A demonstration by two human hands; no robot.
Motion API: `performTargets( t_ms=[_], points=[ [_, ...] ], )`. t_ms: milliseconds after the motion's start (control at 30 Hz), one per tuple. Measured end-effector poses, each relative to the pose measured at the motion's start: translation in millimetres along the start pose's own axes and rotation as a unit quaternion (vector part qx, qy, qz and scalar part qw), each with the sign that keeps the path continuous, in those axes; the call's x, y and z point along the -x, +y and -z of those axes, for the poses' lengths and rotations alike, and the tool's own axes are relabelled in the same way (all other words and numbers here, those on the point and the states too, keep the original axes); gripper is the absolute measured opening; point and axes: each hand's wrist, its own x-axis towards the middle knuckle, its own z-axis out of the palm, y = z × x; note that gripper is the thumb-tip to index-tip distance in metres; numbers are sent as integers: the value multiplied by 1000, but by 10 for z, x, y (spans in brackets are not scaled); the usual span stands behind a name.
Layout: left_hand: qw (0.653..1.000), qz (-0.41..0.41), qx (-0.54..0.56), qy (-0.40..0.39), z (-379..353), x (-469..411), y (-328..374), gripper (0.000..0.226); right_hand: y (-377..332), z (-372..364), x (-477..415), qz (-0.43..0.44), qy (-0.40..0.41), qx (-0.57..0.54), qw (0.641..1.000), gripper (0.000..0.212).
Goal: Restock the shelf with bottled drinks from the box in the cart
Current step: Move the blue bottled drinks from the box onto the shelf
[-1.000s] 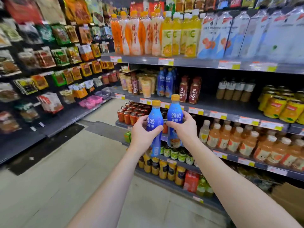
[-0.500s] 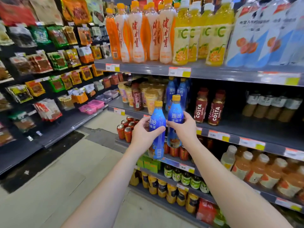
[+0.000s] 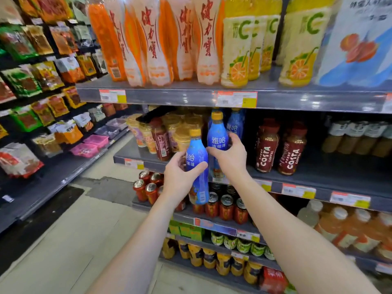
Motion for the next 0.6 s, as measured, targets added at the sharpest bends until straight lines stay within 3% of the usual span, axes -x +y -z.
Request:
performTargets(
  t_ms=[200,600],
  points=[
    [998,-7,30,-56,195,-384,-268,50,-17,-247,-112,0,75,44,996,62],
    [988,-29,46,-145,408,-794,-510,63,124,-674,-282,-24,139,120,983,75]
  ],
)
